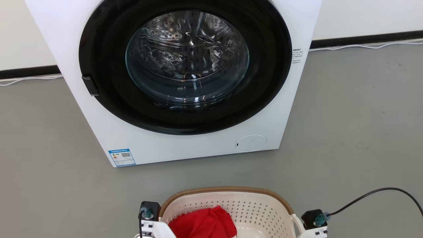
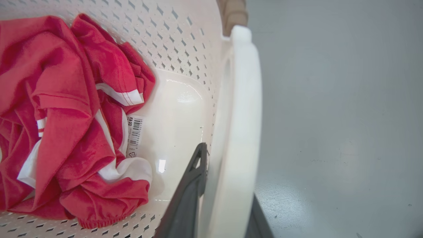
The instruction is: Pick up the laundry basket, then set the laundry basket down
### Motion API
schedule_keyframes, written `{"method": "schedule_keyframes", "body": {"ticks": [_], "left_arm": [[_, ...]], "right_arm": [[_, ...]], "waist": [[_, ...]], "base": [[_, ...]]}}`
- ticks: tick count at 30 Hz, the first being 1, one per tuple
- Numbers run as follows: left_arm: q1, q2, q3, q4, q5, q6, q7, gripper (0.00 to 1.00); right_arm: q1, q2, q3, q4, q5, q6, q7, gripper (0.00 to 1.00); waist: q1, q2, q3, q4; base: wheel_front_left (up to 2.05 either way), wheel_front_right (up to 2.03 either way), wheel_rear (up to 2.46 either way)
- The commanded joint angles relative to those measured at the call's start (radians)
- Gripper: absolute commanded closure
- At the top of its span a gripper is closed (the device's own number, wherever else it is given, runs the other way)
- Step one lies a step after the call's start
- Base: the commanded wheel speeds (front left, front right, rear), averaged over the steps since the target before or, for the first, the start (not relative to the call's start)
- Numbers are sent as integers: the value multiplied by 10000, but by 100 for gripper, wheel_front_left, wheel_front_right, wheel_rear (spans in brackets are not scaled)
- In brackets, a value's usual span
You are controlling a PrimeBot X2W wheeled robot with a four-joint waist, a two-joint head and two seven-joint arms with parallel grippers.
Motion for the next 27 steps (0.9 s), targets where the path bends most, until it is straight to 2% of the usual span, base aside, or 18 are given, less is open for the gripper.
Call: {"method": "schedule_keyframes", "body": {"ticks": [1, 27], "left_arm": [[-293, -124, 39, -255, -52, -28, -211, 100], [-413, -124, -801, -275, -915, 64, -377, 100]], "right_arm": [[-127, 283, 339, -214, -26, 167, -42, 100], [-319, 283, 686, 40, 408, 167, -154, 100]], "waist": [[0, 0, -15, 24], [0, 0, -195, 169]], "base": [[0, 0, 0], [0, 0, 0]]}}
